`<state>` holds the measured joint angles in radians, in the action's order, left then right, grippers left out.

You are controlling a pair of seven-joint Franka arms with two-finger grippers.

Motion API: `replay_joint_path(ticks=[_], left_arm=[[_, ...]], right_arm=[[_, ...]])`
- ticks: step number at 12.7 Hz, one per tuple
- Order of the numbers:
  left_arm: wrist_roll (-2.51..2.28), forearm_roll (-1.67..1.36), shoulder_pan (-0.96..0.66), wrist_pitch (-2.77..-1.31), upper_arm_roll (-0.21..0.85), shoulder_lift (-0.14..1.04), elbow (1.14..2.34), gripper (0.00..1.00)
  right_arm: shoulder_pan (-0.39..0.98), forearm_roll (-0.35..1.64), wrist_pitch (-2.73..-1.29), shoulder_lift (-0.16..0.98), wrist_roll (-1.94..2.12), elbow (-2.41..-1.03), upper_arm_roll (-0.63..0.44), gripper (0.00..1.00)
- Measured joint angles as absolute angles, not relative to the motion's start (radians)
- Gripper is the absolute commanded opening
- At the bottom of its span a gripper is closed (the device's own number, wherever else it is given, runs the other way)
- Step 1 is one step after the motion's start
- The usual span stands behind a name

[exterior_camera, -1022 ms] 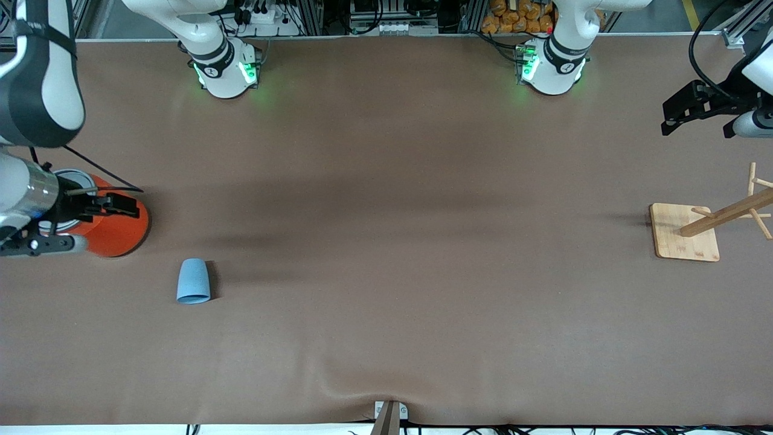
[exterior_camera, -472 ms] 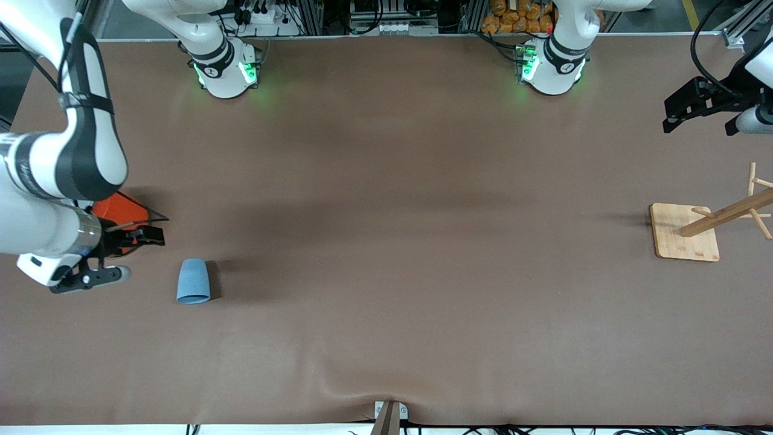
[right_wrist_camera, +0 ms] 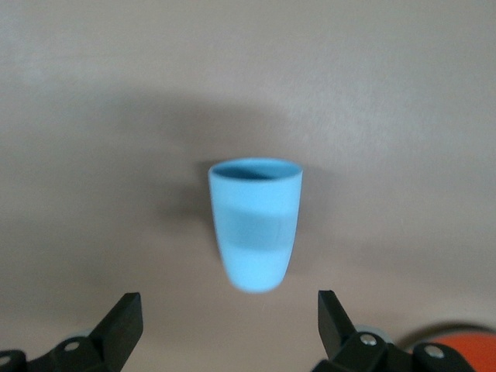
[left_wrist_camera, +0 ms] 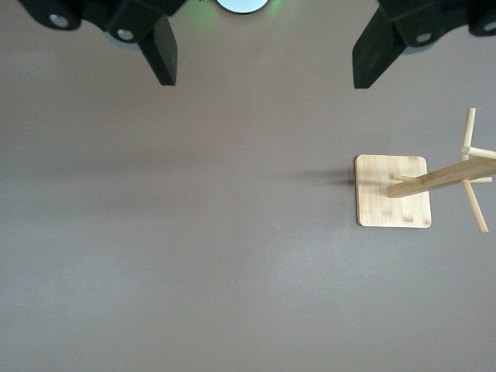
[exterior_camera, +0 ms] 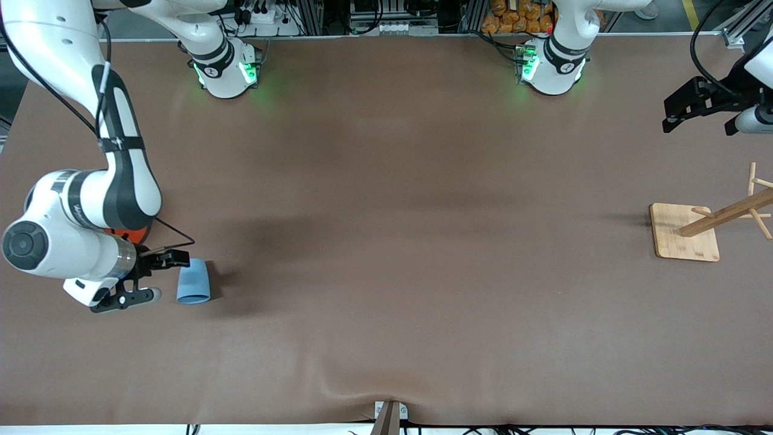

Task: Flip cup
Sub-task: 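Reach the right gripper down to the light-blue cup, then close the right gripper around the light-blue cup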

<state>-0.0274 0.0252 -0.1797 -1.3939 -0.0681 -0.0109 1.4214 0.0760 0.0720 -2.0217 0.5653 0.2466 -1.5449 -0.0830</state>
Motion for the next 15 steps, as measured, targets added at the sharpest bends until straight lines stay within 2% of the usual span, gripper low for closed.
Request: replay_joint_path(ticks=[3,12,15], left_arm=[[-0.027,0.025,-0.18,-1.394,-0.068,-0.011,1.424,1.0],[-0.027,0.004,-0.184,-1.395,-0.064,-0.011,1.432,1.0],[-0.027,0.004,-0.185,-1.403,-0.051,-0.011,1.432,1.0]], right_arm=[[0.075,0.072,-2.145,0.596,0.287,-1.603,-0.085,1.0],[0.078,0.073,-2.218,0.607,0.366,-1.621,-0.083,1.0],[0.078,0.073,-2.303,0.611,0.389,-1.659,-0.083,1.0]])
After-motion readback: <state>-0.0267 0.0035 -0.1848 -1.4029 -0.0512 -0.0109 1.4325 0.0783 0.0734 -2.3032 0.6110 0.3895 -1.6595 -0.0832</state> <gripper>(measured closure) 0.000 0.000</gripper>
